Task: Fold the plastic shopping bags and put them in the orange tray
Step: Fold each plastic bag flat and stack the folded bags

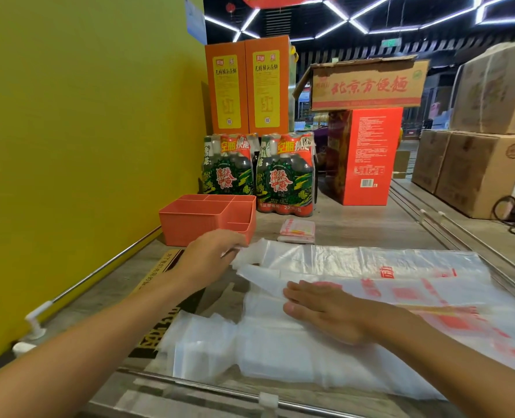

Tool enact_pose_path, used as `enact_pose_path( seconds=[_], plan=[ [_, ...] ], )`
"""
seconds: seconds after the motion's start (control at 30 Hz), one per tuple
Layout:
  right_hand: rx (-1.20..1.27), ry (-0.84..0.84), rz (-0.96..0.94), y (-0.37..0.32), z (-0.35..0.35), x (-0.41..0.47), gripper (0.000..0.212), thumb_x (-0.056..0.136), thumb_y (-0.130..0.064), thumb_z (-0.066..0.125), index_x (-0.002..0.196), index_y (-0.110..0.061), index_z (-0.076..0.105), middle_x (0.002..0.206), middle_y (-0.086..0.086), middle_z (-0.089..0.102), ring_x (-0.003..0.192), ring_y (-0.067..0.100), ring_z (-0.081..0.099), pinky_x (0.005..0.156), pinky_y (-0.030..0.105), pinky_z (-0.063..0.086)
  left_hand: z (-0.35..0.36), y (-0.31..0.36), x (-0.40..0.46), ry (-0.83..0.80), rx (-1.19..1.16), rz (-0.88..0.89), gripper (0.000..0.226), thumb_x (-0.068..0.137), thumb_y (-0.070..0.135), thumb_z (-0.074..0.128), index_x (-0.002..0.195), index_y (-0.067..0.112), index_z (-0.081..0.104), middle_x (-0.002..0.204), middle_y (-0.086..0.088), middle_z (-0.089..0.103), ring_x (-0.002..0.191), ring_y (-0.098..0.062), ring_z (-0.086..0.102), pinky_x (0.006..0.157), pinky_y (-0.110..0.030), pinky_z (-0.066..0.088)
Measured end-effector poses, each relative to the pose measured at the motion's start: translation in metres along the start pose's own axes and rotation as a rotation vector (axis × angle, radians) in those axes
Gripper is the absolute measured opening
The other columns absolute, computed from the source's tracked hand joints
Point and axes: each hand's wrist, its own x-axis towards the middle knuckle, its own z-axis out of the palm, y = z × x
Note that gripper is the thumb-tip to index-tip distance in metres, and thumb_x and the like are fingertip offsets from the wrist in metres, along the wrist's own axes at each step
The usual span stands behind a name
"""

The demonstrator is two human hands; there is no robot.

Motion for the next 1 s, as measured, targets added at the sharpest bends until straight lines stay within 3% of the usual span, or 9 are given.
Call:
enact_pose_path(
  seconds=[0.13, 0.27, 0.37, 0.43, 0.57, 0.67, 0.73, 0.83, 1.0],
  plan=[
    [0.005, 0.019, 0.005, 0.006, 0.006, 0.003, 0.107, 0.068, -0.097, 0.0, 0.159, -0.043, 0.011, 0.166, -0.022, 0.001, 0.153, 0.004, -0.005, 0.126, 0.043, -0.001, 0.016, 0.021, 0.011, -0.078, -0.071, 0.098, 0.026, 0.092, 0.01, 0.069, 0.115, 0.02, 0.076, 0.125, 0.005, 0.07, 0.117, -0.01, 0.063, 0.099, -0.033, 0.053],
    [-0.002, 0.026, 0.024, 0.002, 0.01, 0.002, 0.085, 0.086, -0.082, 0.011, 0.16, -0.041, 0.011, 0.166, -0.02, -0.001, 0.154, 0.006, -0.006, 0.125, 0.04, -0.004, 0.031, 0.033, 0.011, -0.264, 0.011, 0.106, 0.025, 0.095, 0.017, 0.066, 0.118, 0.022, 0.073, 0.129, 0.008, 0.067, 0.121, -0.011, 0.057, 0.103, -0.039, 0.047],
    [-0.004, 0.037, 0.03, 0.001, 0.01, 0.001, 0.075, 0.094, -0.074, 0.015, 0.16, -0.039, 0.012, 0.167, -0.018, 0.0, 0.153, 0.005, -0.006, 0.124, 0.036, -0.005, 0.037, 0.031, 0.002, -0.306, 0.033, -0.01, 0.043, 0.092, 0.028, 0.07, 0.133, 0.034, 0.061, 0.139, 0.017, 0.058, 0.127, -0.004, 0.05, 0.11, -0.033, 0.039],
    [-0.004, 0.039, 0.027, 0.0, 0.01, 0.0, 0.074, 0.096, -0.072, 0.016, 0.16, -0.037, 0.012, 0.168, -0.017, 0.0, 0.153, 0.005, -0.005, 0.124, 0.035, -0.005, 0.039, 0.029, -0.005, -0.291, -0.001, -0.064, 0.055, 0.088, 0.03, 0.075, 0.139, 0.035, 0.054, 0.14, 0.017, 0.054, 0.125, -0.003, 0.05, 0.105, -0.03, 0.043],
    [-0.01, 0.044, 0.019, -0.002, 0.009, -0.001, 0.071, 0.099, -0.068, 0.018, 0.161, -0.034, 0.013, 0.168, -0.016, 0.001, 0.153, 0.004, -0.004, 0.124, 0.033, -0.004, 0.039, 0.031, -0.012, -0.148, 0.018, -0.118, 0.039, 0.081, 0.036, 0.08, 0.113, 0.029, 0.058, 0.112, 0.017, 0.053, 0.106, -0.007, 0.051, 0.091, -0.03, 0.049],
    [-0.006, 0.046, 0.016, -0.003, 0.008, -0.001, 0.071, 0.098, -0.069, 0.018, 0.161, -0.035, 0.013, 0.168, -0.016, 0.002, 0.153, 0.004, -0.004, 0.124, 0.033, -0.005, 0.04, 0.027, -0.012, -0.12, 0.069, -0.185, 0.03, 0.079, 0.047, 0.079, 0.086, 0.029, 0.057, 0.094, 0.014, 0.053, 0.098, -0.012, 0.05, 0.109, -0.035, 0.039],
    [-0.005, 0.047, 0.016, -0.002, 0.009, 0.0, 0.073, 0.097, -0.07, 0.017, 0.161, -0.035, 0.013, 0.168, -0.016, 0.001, 0.153, 0.004, -0.004, 0.124, 0.033, -0.005, 0.043, 0.025, -0.013, -0.159, 0.069, -0.239, 0.027, 0.08, 0.049, 0.077, 0.078, 0.03, 0.059, 0.093, 0.01, 0.056, 0.113, -0.017, 0.048, 0.117, -0.04, 0.029],
    [-0.005, 0.066, 0.01, -0.003, 0.008, 0.0, 0.075, 0.096, -0.072, 0.019, 0.161, -0.035, 0.012, 0.168, -0.016, 0.002, 0.153, 0.005, -0.003, 0.124, 0.032, -0.004, 0.043, 0.025, -0.014, -0.181, -0.002, -0.29, 0.022, 0.083, 0.045, 0.077, 0.089, 0.025, 0.068, 0.1, 0.007, 0.059, 0.121, -0.018, 0.043, 0.109, -0.04, 0.035],
    [0.007, 0.081, -0.046, -0.011, 0.005, -0.005, 0.066, 0.102, -0.062, 0.025, 0.16, -0.038, 0.004, 0.165, -0.022, -0.003, 0.151, 0.0, -0.004, 0.11, 0.017, -0.004, 0.034, 0.026, -0.017, -0.17, -0.14, -0.302, 0.026, 0.086, 0.035, 0.077, 0.107, 0.021, 0.073, 0.105, 0.012, 0.058, 0.095, -0.003, 0.052, 0.078, -0.016, 0.043]
  ],
)
